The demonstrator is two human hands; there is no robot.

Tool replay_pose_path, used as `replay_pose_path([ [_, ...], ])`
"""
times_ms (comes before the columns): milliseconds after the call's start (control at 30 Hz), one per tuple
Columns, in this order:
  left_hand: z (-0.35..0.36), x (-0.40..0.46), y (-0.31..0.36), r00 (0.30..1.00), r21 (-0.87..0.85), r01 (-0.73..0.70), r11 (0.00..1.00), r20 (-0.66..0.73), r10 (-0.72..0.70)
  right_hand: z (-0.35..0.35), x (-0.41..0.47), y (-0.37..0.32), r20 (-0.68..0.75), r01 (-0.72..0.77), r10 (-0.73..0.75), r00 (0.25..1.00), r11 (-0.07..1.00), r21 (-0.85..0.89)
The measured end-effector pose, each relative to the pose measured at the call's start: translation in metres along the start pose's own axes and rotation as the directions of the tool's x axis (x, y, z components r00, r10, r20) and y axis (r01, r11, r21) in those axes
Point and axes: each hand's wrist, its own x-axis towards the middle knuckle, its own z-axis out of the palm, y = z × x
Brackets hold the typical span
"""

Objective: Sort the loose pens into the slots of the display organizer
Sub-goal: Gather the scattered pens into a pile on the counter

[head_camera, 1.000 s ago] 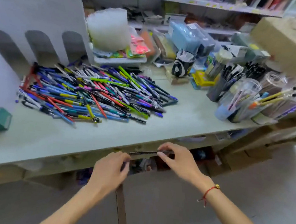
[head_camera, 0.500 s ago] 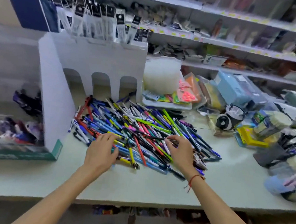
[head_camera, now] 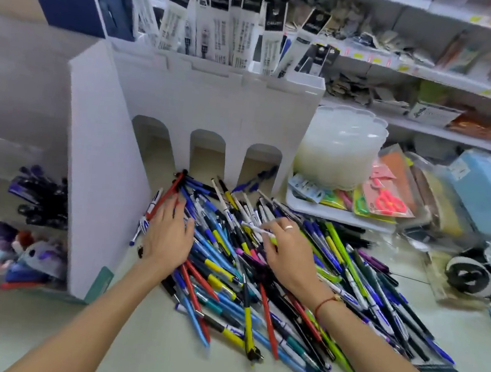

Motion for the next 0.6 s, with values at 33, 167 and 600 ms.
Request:
replay_pose_path([
  [33, 0.001, 0.011, 0.002, 1.0, -0.001, 0.009, 1.0, -0.019, -0.009, 0.008, 0.023, -0.003, 0.043, 0.063, -0.061, 0.997, 0.998, -0.028],
  [167, 0.01, 0.046, 0.003, 0.997, 0.024, 0.082, 0.996, -0.004, -0.082, 0.038, 0.093, -0.009, 0.234, 0.138, -0.092, 0.968, 0.972, -0.19],
  [600, 0.027, 0.05, -0.017, 0.987, 0.091, 0.129, 0.987, 0.087, -0.137, 0.073, 0.12, 0.002, 0.375, -0.061, 0.116, 0.92, 0.986, -0.156],
])
